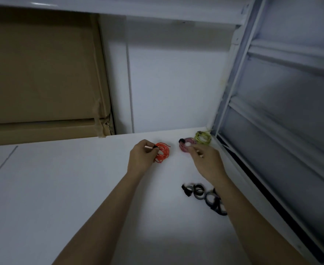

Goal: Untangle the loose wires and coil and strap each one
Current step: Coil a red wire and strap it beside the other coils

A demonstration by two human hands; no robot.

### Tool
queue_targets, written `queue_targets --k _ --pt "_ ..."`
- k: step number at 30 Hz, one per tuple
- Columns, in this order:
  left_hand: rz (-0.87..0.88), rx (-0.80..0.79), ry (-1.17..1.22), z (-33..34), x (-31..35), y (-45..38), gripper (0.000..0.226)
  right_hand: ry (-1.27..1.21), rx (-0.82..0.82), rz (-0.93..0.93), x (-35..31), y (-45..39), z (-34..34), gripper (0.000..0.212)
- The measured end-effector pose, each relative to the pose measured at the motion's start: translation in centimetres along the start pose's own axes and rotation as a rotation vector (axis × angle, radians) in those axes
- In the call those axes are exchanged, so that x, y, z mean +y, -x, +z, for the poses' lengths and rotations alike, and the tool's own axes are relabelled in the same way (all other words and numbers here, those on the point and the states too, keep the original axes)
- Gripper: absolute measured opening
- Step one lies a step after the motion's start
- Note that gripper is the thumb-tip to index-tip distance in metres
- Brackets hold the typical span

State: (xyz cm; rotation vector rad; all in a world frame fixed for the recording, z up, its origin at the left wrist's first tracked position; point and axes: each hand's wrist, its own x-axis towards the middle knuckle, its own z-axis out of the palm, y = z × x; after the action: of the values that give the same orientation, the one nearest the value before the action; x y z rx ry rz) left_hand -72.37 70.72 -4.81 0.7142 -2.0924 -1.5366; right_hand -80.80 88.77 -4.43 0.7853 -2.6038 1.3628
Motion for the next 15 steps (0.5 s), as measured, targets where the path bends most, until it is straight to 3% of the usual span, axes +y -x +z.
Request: queue_targets --k 3,8,12,15 --pt "0.011 -0.003 -0.164 0.8 -1.0 -2.4 0.008 0.127 0.032 -0.069 1.8 -1.4 -0.9 0.018" --pt "0.127 0.005 -0.49 1.4 -1.6 -3.8 0.039 0.291 -0.048 -0.079 3.1 -4.9 -0.3 0.034" --pt "0.187 -0.162 -0.526 0.8 -2.1 -3.7 0.053 0.34 -0.14 0.058 3.7 -7.4 0.9 0.055" --pt "0.251 -0.203 -0.68 1.2 -2.2 -4.0 0.049 0.42 -0.158 0.053 4.6 -8.1 1.7 0.052"
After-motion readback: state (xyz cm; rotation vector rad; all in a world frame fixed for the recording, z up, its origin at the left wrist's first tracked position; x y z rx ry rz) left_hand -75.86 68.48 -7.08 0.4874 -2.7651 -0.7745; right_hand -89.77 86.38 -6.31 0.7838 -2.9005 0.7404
